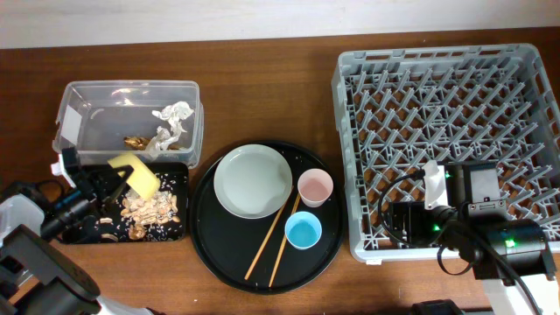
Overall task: Sort waste into correct bins and load items into the dishwasher rack
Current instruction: 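Tip the yellow bowl over the black tray to empty the food scraps, then carry the yellow bowl back and set it onto the white plate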
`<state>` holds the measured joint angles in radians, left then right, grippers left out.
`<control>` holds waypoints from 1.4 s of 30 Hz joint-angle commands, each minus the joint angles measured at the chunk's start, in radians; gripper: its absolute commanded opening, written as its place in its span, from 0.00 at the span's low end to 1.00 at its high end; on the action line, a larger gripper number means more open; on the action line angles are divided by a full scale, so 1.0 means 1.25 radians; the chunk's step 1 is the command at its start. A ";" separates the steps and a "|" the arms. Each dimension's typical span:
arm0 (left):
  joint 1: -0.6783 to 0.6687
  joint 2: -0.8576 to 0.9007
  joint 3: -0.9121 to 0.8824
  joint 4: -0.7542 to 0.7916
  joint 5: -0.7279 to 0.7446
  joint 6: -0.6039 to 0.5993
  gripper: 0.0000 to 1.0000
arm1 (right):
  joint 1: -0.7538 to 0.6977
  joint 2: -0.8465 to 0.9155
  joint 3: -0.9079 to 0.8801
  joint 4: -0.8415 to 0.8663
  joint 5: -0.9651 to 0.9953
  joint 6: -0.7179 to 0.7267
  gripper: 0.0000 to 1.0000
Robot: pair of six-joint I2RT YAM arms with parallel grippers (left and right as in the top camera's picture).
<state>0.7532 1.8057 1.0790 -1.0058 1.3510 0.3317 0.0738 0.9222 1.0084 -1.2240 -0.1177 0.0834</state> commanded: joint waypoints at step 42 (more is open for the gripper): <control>-0.715 -0.037 0.253 0.015 -0.608 -0.112 0.00 | 0.004 0.001 0.016 -0.002 -0.004 0.009 0.99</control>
<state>-0.0338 1.7889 1.3441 -1.0534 0.9367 0.3901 0.0738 0.9222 1.0084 -1.2266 -0.1177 0.0837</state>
